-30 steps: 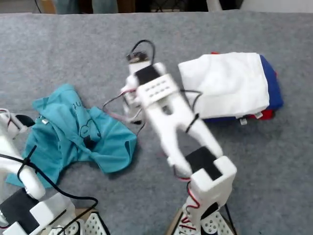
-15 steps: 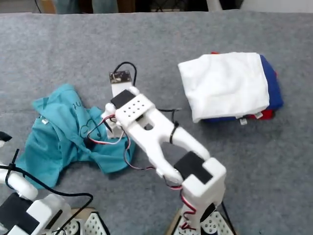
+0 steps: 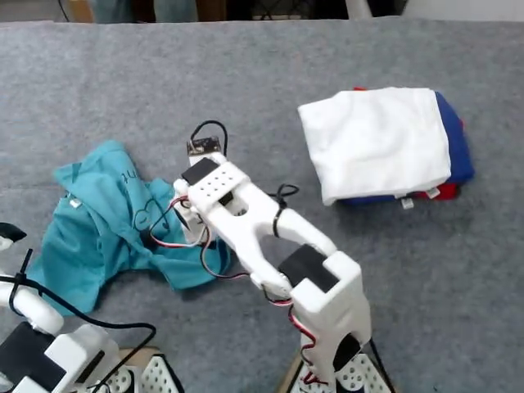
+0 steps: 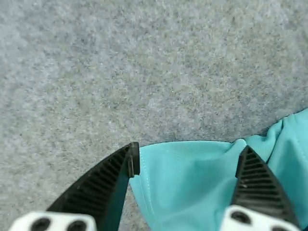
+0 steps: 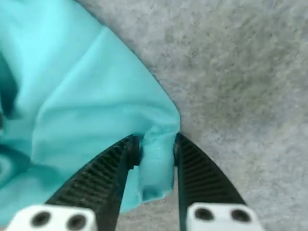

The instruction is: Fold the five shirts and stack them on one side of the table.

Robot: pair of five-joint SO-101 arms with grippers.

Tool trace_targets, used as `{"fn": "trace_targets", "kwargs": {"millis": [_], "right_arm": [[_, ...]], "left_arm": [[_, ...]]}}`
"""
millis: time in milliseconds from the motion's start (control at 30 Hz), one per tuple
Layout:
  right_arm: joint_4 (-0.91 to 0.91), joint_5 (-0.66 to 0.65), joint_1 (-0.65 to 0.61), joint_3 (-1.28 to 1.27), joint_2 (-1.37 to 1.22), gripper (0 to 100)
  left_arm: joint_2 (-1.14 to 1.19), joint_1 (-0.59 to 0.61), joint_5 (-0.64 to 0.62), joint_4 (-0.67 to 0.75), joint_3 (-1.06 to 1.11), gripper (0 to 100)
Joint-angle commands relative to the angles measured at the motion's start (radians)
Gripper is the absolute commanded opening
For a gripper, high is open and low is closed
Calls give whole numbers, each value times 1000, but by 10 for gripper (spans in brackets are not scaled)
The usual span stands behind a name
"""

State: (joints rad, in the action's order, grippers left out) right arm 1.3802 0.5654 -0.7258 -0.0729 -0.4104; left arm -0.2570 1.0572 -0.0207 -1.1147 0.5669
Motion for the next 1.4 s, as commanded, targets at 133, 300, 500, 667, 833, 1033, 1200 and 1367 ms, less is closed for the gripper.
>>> {"fn": "trace_targets", "kwargs": {"millis": [133,300,500,667,833,1033,1200,1367], "right_arm": [[97,2,-2,10,8,129],[103,2,34,10,8,128],[97,3,35,19,5,127],[95,5,35,25,2,127],[89,2,35,27,2,64],[75,2,35,25,4,67],[74,-6,35,25,5,30],[74,-20,48,27,8,15]], "left_arm": [[-6,-1,5,-5,-39,332],[-6,5,6,-5,-39,332],[-6,5,6,-5,-39,332],[-5,4,6,-5,-39,332],[-5,1,6,-2,-25,332],[-5,1,8,2,1,332],[-5,2,8,2,-5,332],[-6,-1,8,-3,-8,332]]}}
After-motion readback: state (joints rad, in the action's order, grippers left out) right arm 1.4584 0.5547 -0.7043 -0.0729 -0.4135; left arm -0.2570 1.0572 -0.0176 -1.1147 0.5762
